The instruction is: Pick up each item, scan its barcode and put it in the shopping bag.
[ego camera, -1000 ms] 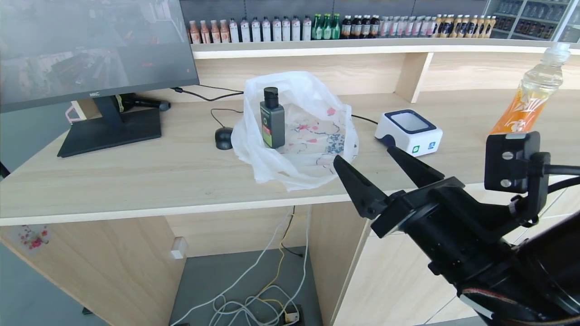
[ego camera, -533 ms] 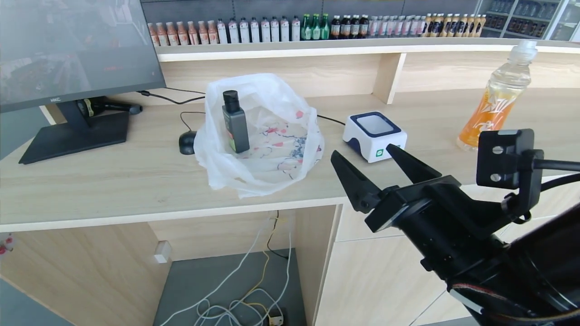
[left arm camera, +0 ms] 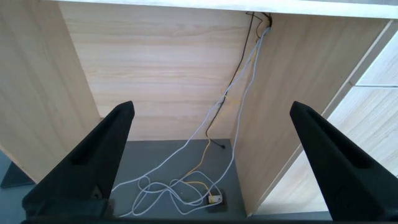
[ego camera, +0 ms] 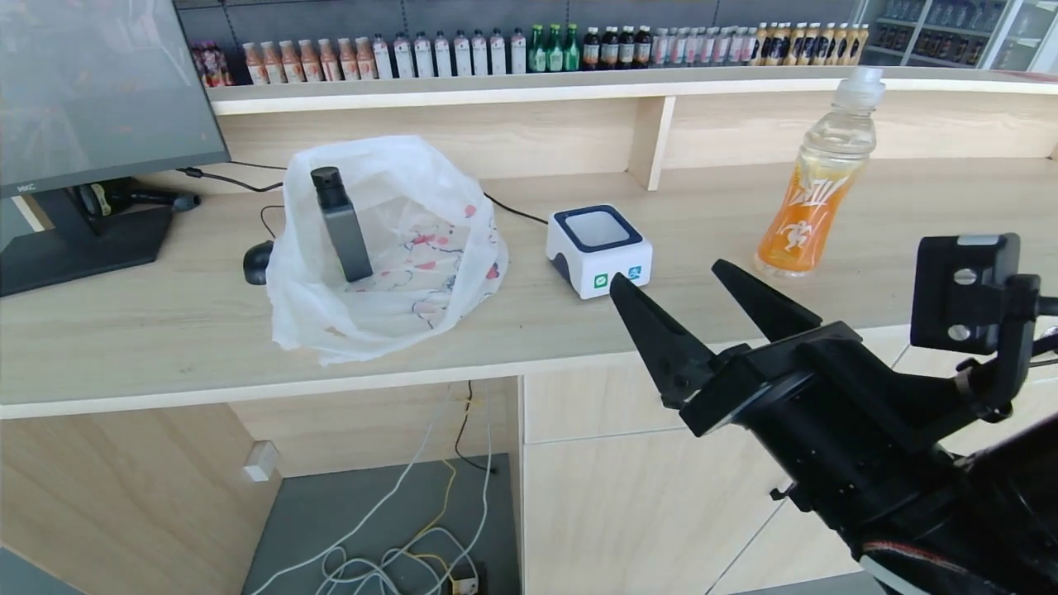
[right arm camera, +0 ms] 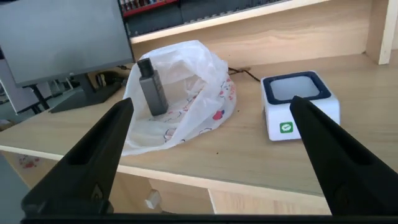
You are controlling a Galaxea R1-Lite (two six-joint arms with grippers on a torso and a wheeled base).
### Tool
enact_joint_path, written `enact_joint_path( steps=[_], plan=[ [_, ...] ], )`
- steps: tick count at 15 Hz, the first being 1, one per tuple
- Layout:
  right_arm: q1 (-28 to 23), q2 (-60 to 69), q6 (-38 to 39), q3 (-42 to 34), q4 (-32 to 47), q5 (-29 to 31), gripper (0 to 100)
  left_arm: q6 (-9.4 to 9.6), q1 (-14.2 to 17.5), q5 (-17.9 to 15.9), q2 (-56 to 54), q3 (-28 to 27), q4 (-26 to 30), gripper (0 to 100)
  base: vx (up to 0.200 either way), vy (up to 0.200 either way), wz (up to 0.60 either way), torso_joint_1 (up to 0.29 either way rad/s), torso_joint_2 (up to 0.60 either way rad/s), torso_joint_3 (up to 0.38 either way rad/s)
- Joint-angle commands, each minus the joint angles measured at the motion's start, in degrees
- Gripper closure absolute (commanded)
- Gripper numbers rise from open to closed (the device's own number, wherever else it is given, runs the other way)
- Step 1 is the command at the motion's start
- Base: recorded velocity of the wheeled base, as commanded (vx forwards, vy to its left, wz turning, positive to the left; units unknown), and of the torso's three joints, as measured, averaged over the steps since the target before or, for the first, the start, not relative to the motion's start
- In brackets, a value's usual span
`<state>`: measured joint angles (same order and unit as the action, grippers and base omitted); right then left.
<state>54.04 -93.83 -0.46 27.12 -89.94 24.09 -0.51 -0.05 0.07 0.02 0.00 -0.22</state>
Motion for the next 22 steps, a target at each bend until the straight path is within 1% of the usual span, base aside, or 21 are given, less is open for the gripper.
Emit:
enact_joint_path(
  steps=[1,2,3,5,8,10,13,17,18,20,21,22],
  plan=[
    [0.10,1.63,1.34,-3.31,-0.06,0.08,0,-0.02,0.05,0.01,-0.02,0.00,-0.04,0,0.000,-0.200,0.00,0.002,0.01,-0.002],
    [0.28,1.99,4.07,-5.33,-0.06,1.31,0,0.07,0.05,0.01,-0.02,0.00,-0.04,0,0.000,-0.200,0.00,0.007,0.00,0.002],
    [0.19,2.95,5.47,-5.24,-0.06,4.21,0,-0.02,0.05,0.01,-0.02,0.00,-0.04,0,0.000,-0.200,0.00,-0.002,0.01,0.002],
    [0.10,3.83,5.82,-6.73,-0.06,4.30,0,-0.02,0.05,0.01,-0.02,0.00,-0.04,0,0.000,-0.200,0.00,0.000,0.00,0.002],
    [-0.34,4.45,3.98,-9.02,-0.06,4.56,0,-0.02,0.05,0.01,-0.02,0.00,-0.04,0,0.000,-0.200,0.00,0.002,0.01,0.002],
    [-0.43,3.57,1.34,-7.96,-0.06,4.56,0,-0.10,0.05,0.01,-0.02,0.00,-0.04,0,0.000,-0.200,0.00,-0.002,0.00,0.005],
    [-2.54,1.81,-1.12,-4.71,-0.06,4.65,0,-0.10,0.05,0.01,-0.02,0.00,-0.04,0,0.000,-0.200,0.00,0.001,0.00,0.001],
    [-3.06,1.28,-3.40,-3.31,-0.06,4.56,0,0.16,0.05,0.01,-0.02,0.00,-0.04,0,0.000,0.000,0.00,0.000,0.00,0.000],
    [-2.98,1.37,-4.28,-3.83,-0.06,4.30,0,0.60,0.05,0.01,-0.02,0.00,0.04,0,0.000,0.000,0.00,0.000,0.00,0.000],
    [-3.15,1.90,-6.04,-2.95,-0.06,3.42,0,0.60,0.05,0.01,-0.02,0.00,0.04,0,0.000,0.000,0.00,0.000,0.00,0.000],
    [-4.47,1.63,-7.18,-0.76,0.03,0.34,0,0.69,0.05,0.01,-0.02,0.00,0.04,0,0.000,0.000,0.00,0.000,0.00,0.000],
    [-6.14,1.55,-7.27,1.00,2.75,-1.76,0,0.69,0.05,0.01,-0.02,0.00,0.04,0,0.000,0.000,0.00,0.000,0.00,0.000]
  ],
)
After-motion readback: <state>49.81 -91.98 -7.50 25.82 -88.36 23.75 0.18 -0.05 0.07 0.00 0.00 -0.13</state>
